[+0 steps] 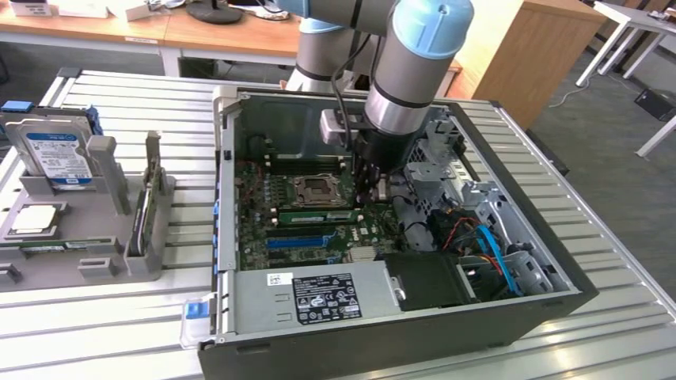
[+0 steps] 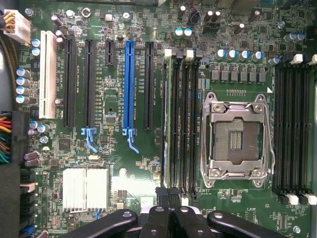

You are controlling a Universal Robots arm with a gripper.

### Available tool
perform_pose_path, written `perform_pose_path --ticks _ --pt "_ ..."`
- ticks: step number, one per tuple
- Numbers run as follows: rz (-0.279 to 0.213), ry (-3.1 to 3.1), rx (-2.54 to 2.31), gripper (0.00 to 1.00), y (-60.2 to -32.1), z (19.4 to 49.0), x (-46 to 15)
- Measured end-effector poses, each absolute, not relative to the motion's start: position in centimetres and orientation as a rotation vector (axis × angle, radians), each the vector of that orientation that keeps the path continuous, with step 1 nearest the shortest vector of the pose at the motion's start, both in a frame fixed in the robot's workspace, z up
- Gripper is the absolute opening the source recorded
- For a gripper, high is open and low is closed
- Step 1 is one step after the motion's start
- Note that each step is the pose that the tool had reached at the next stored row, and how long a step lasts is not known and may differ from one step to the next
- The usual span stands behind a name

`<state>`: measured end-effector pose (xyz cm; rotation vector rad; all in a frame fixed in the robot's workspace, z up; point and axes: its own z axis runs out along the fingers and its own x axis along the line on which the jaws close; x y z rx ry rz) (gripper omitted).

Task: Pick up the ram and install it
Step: 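Press down the ram until it locks into place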

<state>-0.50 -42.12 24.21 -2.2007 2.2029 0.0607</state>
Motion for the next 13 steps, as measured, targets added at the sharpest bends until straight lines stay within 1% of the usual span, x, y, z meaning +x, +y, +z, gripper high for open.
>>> perform_pose_path --ticks 13 --pt "0.061 2.203 -2.201 0.11 -41.84 24.01 -0.50"
